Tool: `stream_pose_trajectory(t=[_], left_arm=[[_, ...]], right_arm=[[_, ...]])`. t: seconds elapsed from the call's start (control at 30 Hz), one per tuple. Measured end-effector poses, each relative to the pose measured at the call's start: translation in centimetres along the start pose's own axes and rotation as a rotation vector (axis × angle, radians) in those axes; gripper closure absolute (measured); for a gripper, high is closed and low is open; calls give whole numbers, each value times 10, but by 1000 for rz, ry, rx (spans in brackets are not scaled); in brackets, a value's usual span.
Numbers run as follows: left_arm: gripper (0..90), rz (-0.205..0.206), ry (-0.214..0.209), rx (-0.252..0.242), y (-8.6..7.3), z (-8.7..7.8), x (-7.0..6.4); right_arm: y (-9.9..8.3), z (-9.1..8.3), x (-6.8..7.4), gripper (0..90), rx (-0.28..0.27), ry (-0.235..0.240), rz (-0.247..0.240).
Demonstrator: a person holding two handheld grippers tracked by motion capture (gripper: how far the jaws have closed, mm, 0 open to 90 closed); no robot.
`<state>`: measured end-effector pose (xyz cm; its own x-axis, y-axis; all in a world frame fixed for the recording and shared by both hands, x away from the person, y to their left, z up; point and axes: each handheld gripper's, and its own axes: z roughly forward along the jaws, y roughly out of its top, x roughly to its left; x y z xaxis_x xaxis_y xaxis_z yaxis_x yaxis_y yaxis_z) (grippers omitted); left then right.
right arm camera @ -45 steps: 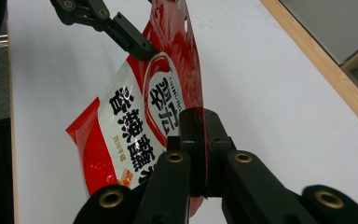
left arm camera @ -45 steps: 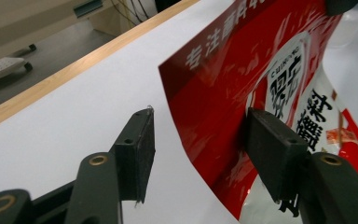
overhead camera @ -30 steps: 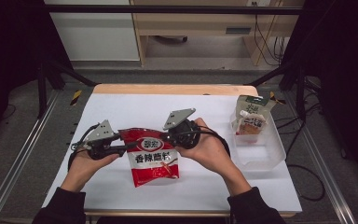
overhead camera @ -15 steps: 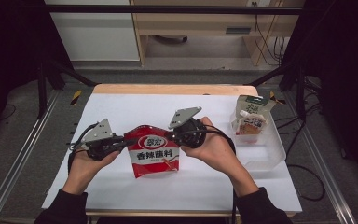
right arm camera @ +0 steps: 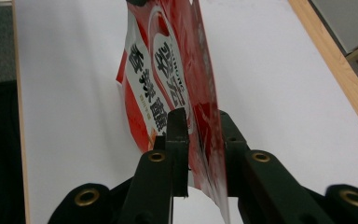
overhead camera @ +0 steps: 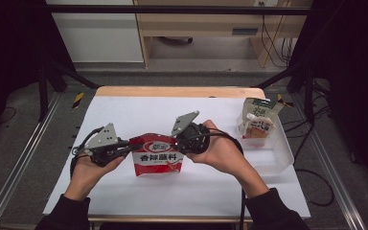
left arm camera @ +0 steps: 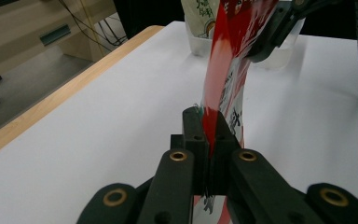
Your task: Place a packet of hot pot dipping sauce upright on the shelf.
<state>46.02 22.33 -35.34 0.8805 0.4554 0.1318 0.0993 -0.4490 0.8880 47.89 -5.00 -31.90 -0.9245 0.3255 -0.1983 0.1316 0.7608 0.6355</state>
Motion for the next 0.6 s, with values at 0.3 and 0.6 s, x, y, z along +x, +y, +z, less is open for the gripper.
stream_pose_trajectory(t=[0.3,0.6], left_arm=[[894,-11,-3,-6,-1,-1,1],[653,-73,17,-57,-6,-3,5]], right_arm=[[5,4,-1,893,38,3,-26],[20,-7,-5,899,57,3,-46]])
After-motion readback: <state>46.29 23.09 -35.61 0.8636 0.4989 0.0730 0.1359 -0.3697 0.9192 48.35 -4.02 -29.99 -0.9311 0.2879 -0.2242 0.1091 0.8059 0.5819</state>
